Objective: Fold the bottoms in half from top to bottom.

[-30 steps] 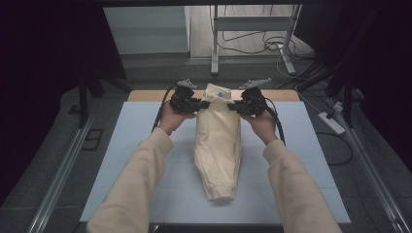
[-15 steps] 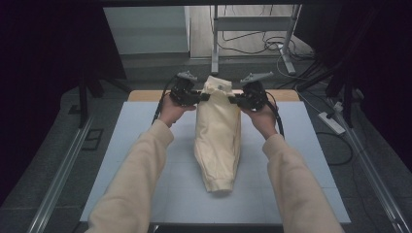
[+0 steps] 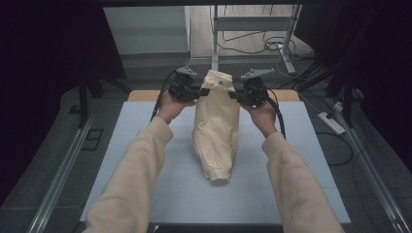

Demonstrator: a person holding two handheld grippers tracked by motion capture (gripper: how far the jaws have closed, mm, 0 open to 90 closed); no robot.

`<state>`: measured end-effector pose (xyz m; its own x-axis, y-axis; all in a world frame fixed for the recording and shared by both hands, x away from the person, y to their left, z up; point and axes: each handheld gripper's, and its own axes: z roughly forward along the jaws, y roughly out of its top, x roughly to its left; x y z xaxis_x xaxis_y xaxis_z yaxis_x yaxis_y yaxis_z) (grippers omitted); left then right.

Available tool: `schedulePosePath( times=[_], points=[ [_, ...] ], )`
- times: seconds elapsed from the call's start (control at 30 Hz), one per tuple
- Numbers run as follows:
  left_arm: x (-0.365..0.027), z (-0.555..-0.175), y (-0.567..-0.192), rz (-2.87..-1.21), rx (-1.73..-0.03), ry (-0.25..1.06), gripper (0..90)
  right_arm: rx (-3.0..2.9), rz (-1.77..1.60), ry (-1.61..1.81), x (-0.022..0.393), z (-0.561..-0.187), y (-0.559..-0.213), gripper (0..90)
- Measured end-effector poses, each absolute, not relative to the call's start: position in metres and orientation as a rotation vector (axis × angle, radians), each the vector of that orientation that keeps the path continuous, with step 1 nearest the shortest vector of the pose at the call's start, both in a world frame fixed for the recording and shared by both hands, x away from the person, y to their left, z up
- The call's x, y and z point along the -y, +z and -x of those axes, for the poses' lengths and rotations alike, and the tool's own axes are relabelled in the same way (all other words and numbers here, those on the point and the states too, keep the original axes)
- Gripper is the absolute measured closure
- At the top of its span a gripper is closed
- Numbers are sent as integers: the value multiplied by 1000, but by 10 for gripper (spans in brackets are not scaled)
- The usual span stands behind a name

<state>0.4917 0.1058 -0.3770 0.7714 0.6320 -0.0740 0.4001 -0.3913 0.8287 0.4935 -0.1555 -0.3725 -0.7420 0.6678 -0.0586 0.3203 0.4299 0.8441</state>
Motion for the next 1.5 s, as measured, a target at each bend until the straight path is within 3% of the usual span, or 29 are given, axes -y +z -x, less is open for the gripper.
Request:
schedulePosePath(
  times=[0.33, 0.67, 1.5],
  points=[
    [-105, -496, -378, -2026, -776, 339, 796, -2294, -845, 1227, 156, -498, -376, 787],
    [-105, -502, -355, -2005, -759, 375, 798, -2222, -843, 1265, 157, -504, -355, 800],
    [-108, -494, -403, -2033, -782, 302, 798, -2293, -873, 1235, 156, -499, -397, 797]
  ],
)
